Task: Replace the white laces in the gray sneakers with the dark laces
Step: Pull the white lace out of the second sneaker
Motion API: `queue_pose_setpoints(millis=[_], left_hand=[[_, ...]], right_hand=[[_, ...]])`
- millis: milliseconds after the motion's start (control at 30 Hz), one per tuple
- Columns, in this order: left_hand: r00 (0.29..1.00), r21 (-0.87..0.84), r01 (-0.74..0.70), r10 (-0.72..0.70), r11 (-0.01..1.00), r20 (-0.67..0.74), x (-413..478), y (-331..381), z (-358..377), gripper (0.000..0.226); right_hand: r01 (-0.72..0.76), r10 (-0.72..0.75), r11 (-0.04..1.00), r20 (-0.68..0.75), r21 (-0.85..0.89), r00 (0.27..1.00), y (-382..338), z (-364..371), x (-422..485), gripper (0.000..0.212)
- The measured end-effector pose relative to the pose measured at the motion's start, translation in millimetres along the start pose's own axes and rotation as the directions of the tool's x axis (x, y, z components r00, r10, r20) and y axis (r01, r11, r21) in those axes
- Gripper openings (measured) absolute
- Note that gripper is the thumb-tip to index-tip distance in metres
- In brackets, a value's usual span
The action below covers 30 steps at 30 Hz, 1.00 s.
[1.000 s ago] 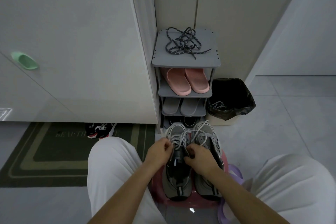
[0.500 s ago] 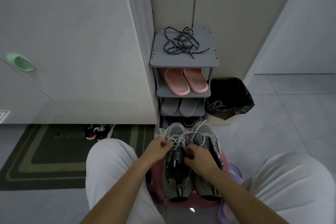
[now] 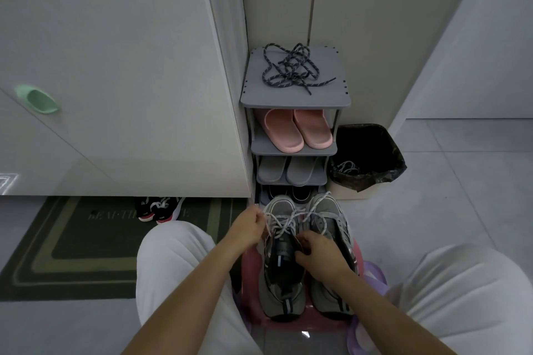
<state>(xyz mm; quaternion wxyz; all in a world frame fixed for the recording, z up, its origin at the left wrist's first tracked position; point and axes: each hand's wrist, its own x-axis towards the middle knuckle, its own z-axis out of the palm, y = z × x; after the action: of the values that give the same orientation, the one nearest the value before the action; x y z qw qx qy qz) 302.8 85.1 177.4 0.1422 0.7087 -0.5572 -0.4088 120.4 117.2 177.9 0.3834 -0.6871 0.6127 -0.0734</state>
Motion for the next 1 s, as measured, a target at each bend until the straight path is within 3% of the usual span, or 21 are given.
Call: queue_pose_setpoints(millis=[167, 267, 467, 600, 800, 1000], left_hand=[[0.997, -0.024, 0.058, -0.057, 0.998, 0.05, -10.3, -7.2, 20.4, 0.036], [0.996, -0.035, 0.087, -0.088, 0.996, -0.033, -14.4, -12.2, 26.4, 0.04], [0.986, 0.083, 0.059, -0.045, 0.995, -0.163, -4.4, -4.7, -0.7, 0.023], [0.979, 0.054, 0.065, -0.053, 0.996, -0.198, 7.5, -5.3, -17.6, 0.031], [0.994, 0.014, 0.098, -0.098, 0.995, 0.042, -8.8, -7.5, 8.0, 0.037], [0.99, 0.059, 0.081, -0.073, 0.995, -0.118, -10.5, -4.7, 10.6, 0.037]], right_hand=[[0.011, -0.012, 1.0, -0.011, -0.023, 1.0, -0.4, -0.4, 0.2, 0.03], [0.015, -0.015, 1.0, -0.008, -0.023, 1.0, -0.5, -0.1, 0.6, 0.028], [0.01, -0.01, 1.0, 0.009, 0.008, 1.0, 1.7, -1.1, 1.1, 0.032], [0.008, -0.008, 1.0, 0.012, 0.024, 1.0, 1.7, -1.3, 0.7, 0.031], [0.009, -0.009, 1.0, 0.002, 0.005, 1.0, 2.7, -0.8, 1.9, 0.032], [0.011, -0.011, 1.0, 0.011, 0.005, 1.0, 1.3, -1.9, 2.1, 0.032]])
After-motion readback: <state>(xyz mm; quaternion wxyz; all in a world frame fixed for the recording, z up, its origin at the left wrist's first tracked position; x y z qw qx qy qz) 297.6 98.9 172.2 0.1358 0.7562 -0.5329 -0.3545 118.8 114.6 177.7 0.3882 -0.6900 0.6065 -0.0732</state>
